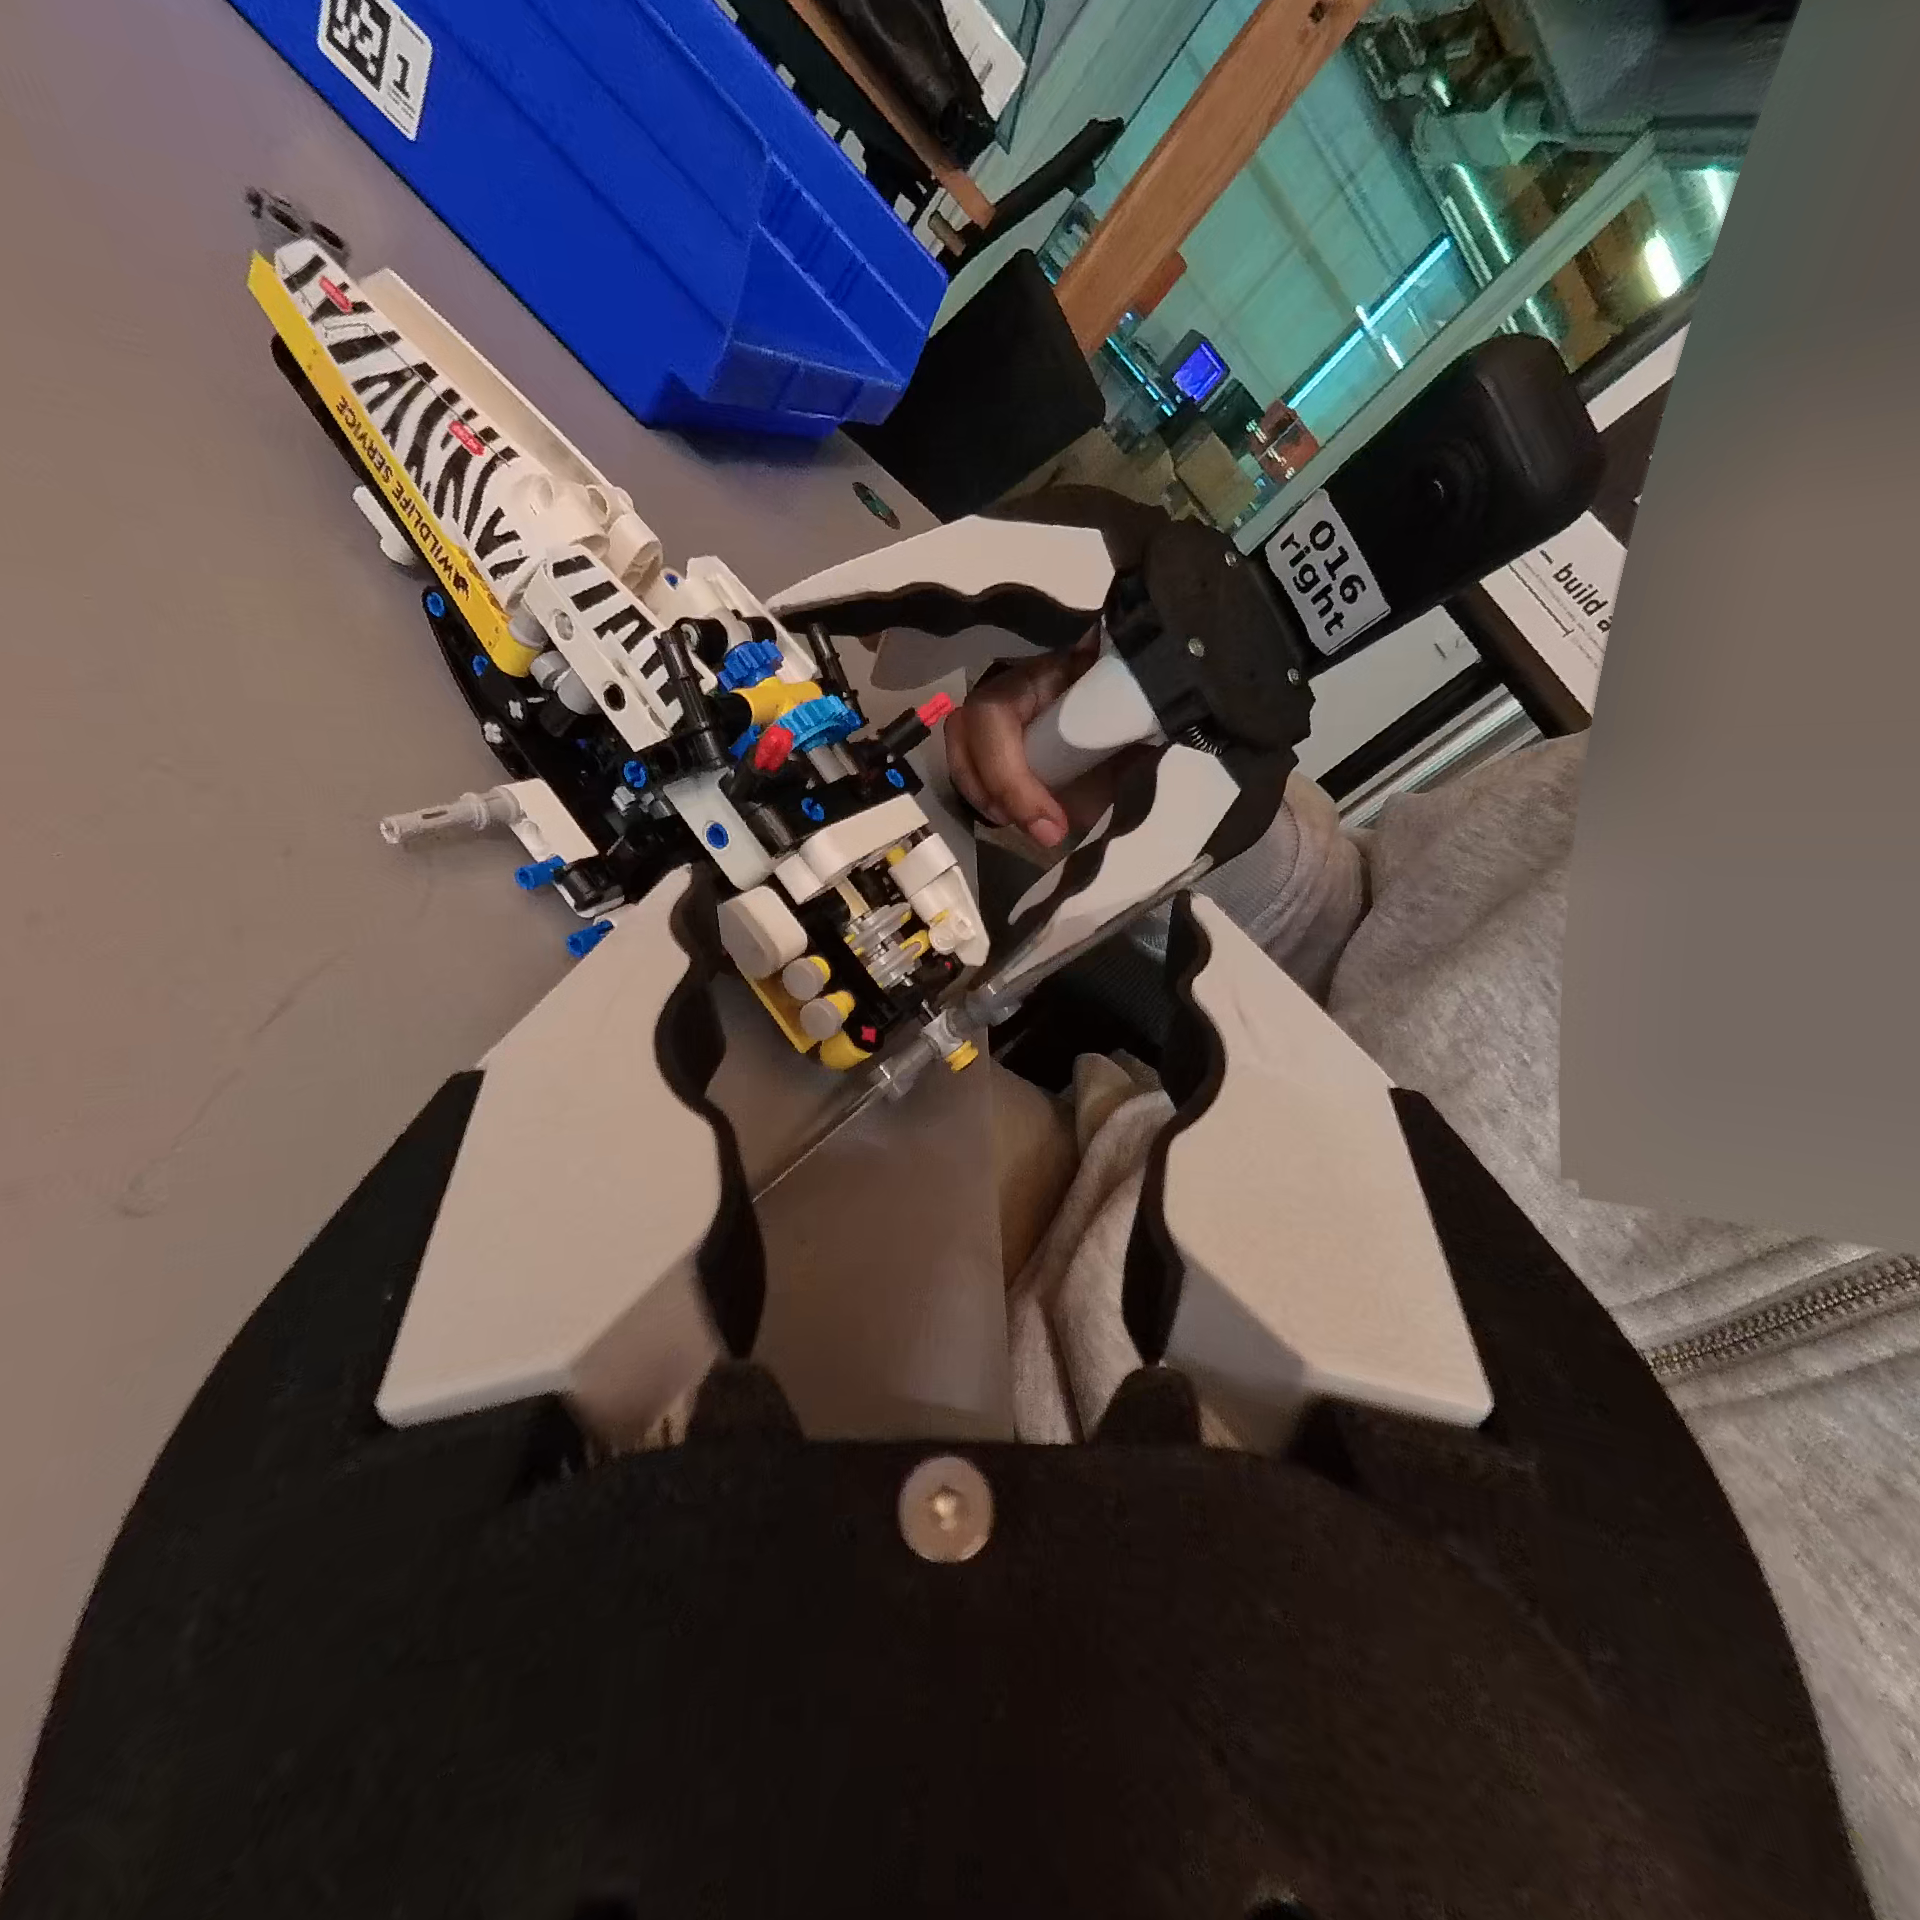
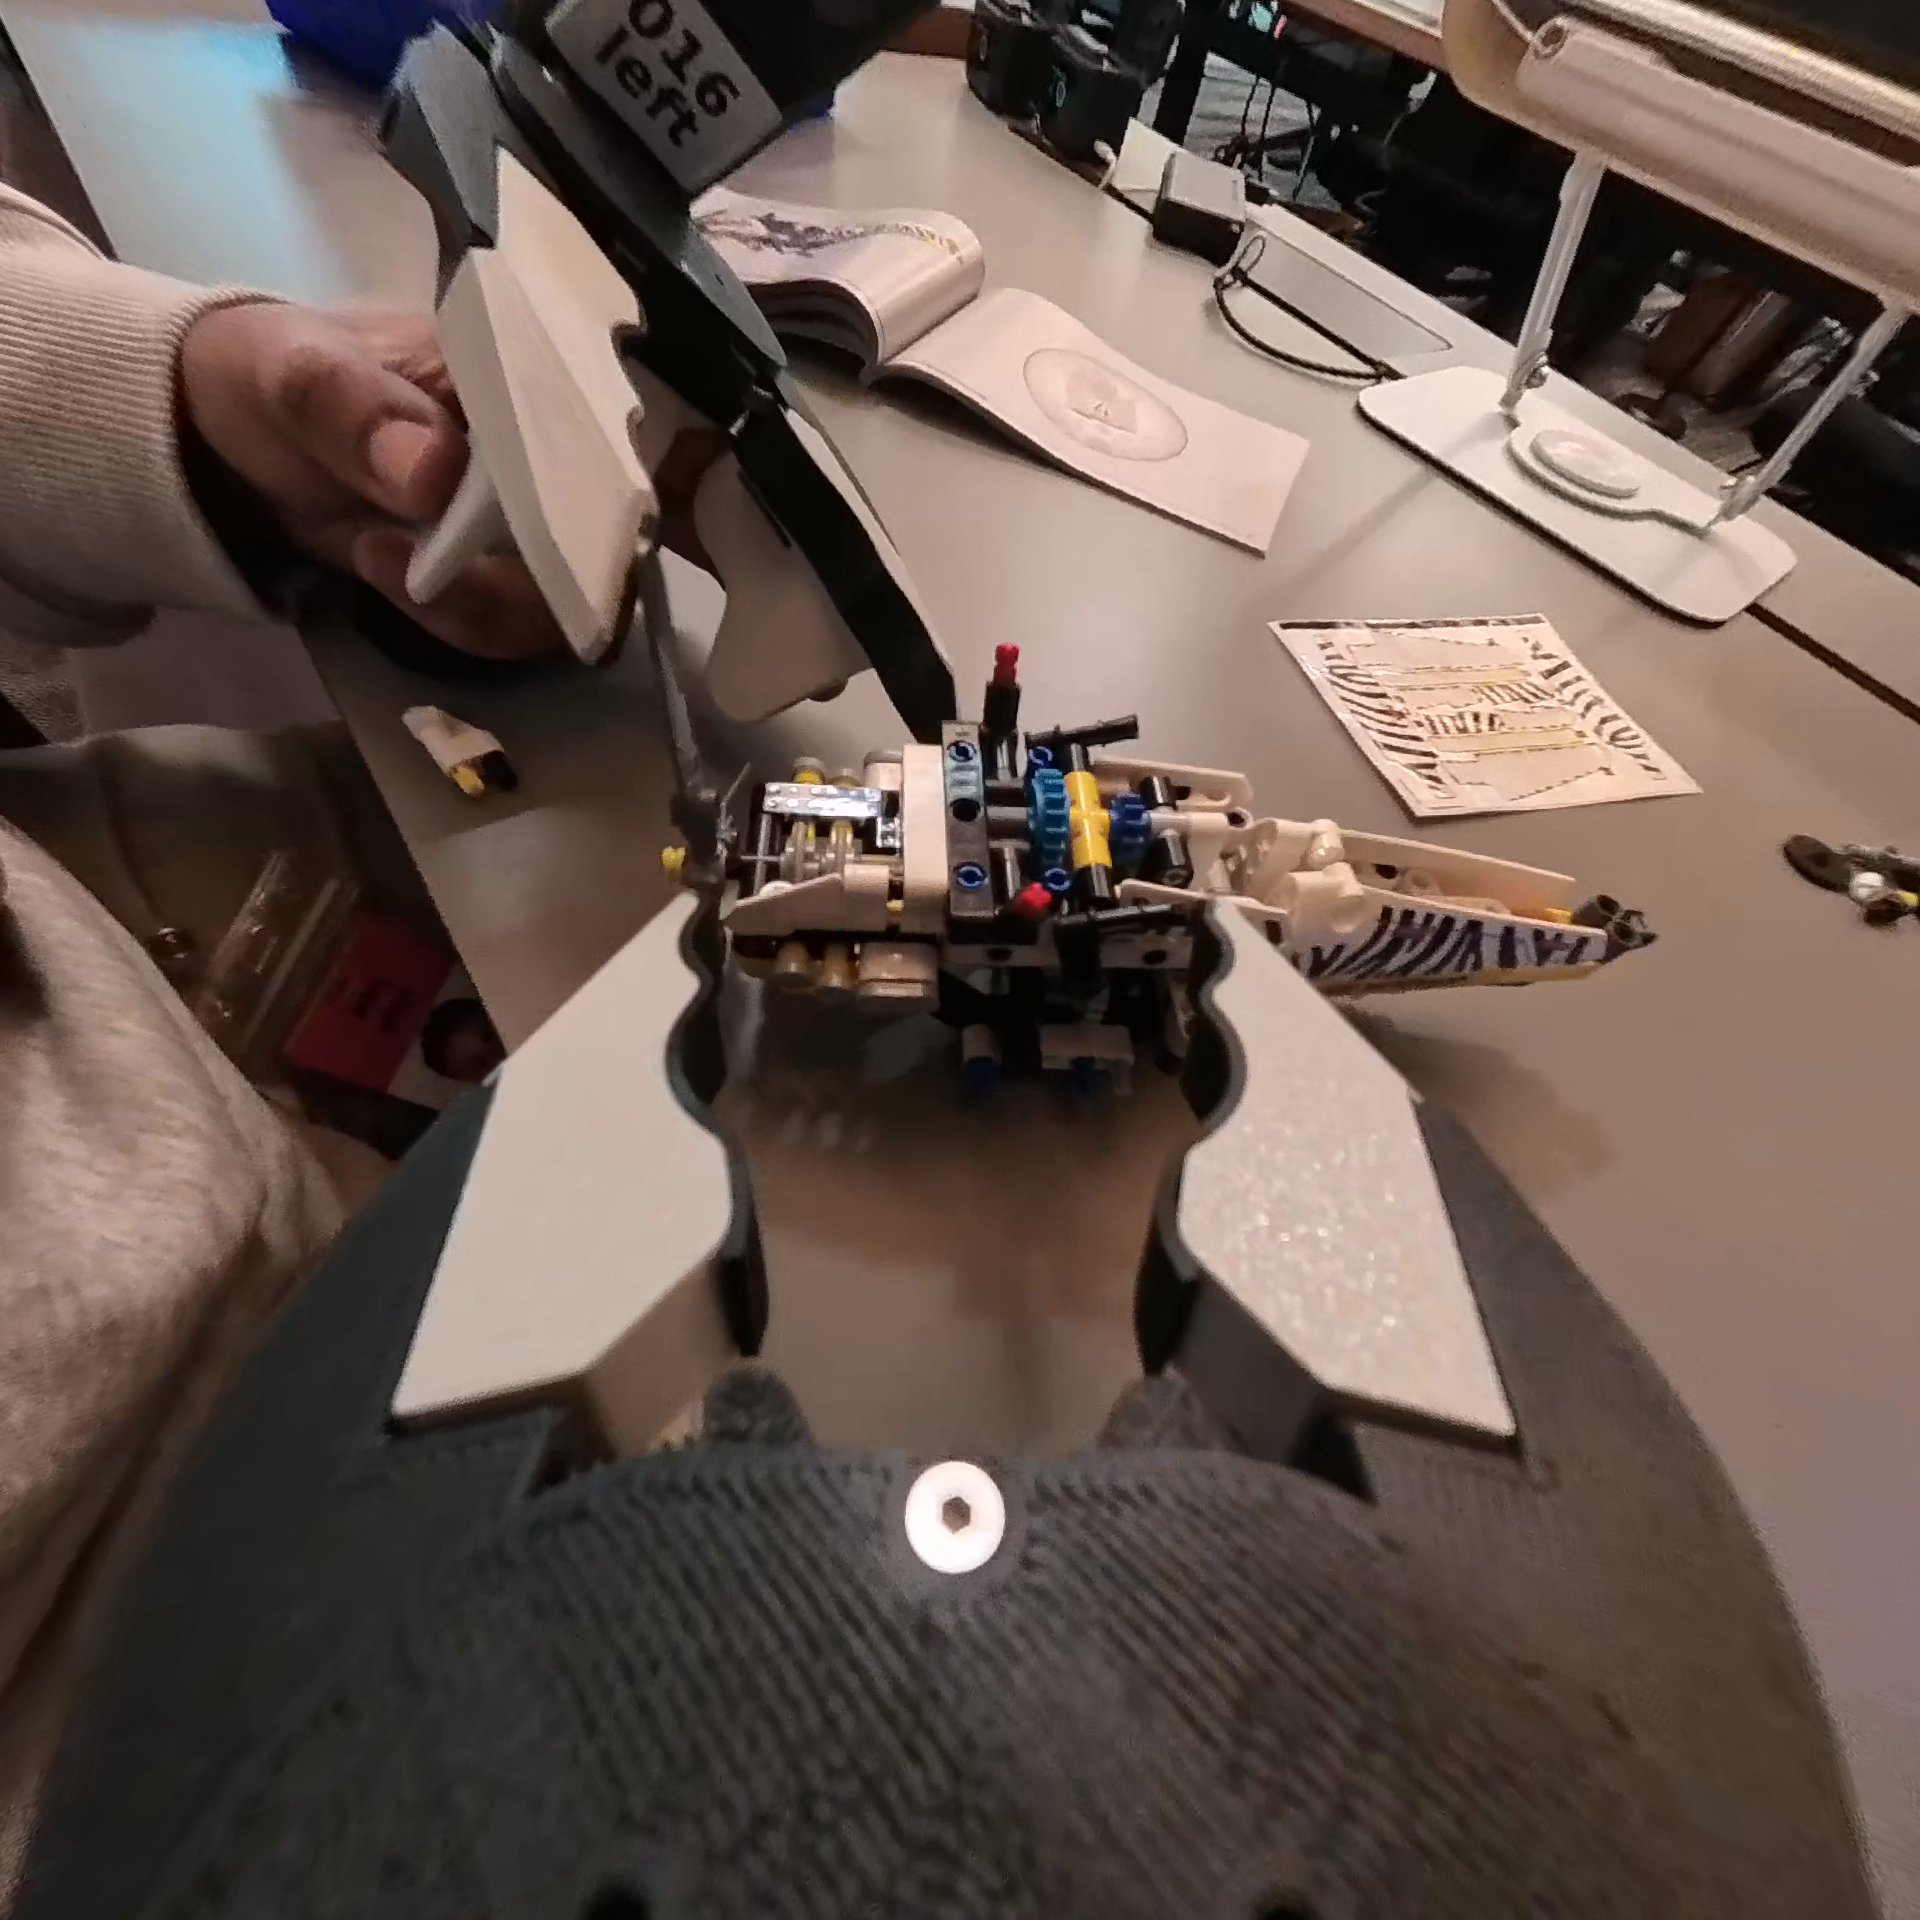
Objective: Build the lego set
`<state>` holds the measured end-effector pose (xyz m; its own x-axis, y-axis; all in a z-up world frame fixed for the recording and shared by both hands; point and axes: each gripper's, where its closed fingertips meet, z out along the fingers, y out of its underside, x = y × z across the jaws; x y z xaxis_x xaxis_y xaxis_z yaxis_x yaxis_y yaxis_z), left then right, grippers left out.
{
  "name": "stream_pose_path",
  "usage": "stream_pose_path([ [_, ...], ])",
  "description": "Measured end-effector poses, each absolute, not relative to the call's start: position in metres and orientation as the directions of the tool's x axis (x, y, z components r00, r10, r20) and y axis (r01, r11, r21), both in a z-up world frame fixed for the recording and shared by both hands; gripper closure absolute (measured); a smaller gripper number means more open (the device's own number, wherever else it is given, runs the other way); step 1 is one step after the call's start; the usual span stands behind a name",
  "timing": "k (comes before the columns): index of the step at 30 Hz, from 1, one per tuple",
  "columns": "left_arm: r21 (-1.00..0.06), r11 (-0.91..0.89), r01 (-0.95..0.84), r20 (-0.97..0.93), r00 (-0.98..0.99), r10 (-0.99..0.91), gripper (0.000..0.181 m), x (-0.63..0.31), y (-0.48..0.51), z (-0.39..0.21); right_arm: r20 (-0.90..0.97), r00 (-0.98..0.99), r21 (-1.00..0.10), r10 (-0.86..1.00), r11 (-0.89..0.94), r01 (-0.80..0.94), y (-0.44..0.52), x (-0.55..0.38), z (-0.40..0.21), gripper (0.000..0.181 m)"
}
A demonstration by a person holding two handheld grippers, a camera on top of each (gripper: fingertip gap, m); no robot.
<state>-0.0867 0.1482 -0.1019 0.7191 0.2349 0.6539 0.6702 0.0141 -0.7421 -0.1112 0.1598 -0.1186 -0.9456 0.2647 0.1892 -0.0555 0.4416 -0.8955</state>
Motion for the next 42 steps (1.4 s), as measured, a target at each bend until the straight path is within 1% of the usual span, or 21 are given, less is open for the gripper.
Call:
stream_pose_path([
  [8,-0.733,0.014,0.68,0.664,0.711,0.232,0.097,-0.087,0.148,-0.103,0.233,-0.943,-0.874,0.236,0.475,-0.097,0.162,-0.113,-0.123,0.092],
  [14,-0.729,0.013,0.684,0.667,0.707,0.236,0.097,-0.088,0.148,-0.104,0.215,-0.953,-0.875,0.215,0.475,-0.09,0.163,-0.114,-0.123,0.093],
  [18,-0.725,0.014,0.689,0.672,0.703,0.235,0.098,-0.088,0.148,-0.104,0.203,-0.949,-0.882,0.24,0.465,-0.071,0.164,-0.12,-0.122,0.081],
  [20,-0.724,0.013,0.69,0.673,0.702,0.234,0.098,-0.088,0.148,-0.104,0.173,-0.955,-0.886,0.24,0.463,-0.044,0.164,-0.122,-0.123,0.07],
  [22,-0.724,0.014,0.69,0.673,0.702,0.234,0.098,-0.088,0.148,-0.104,0.142,-0.961,-0.882,0.237,0.471,-0.014,0.165,-0.124,-0.126,0.066],
  [29,-0.722,0.016,0.692,0.675,0.699,0.234,0.098,-0.088,0.148,-0.104,0.087,-0.962,-0.864,0.258,0.501,0.056,0.168,-0.124,-0.134,0.075],
  [35,-0.719,0.015,0.694,0.678,0.697,0.233,0.098,-0.088,0.148,-0.104,0.056,-0.967,-0.851,0.25,0.519,0.085,0.167,-0.124,-0.139,0.075],
  [42,-0.716,0.016,0.698,0.681,0.694,0.233,0.098,-0.089,0.148,-0.105,0.077,-0.97,-0.852,0.229,0.52,0.056,0.165,-0.124,-0.138,0.075],
])
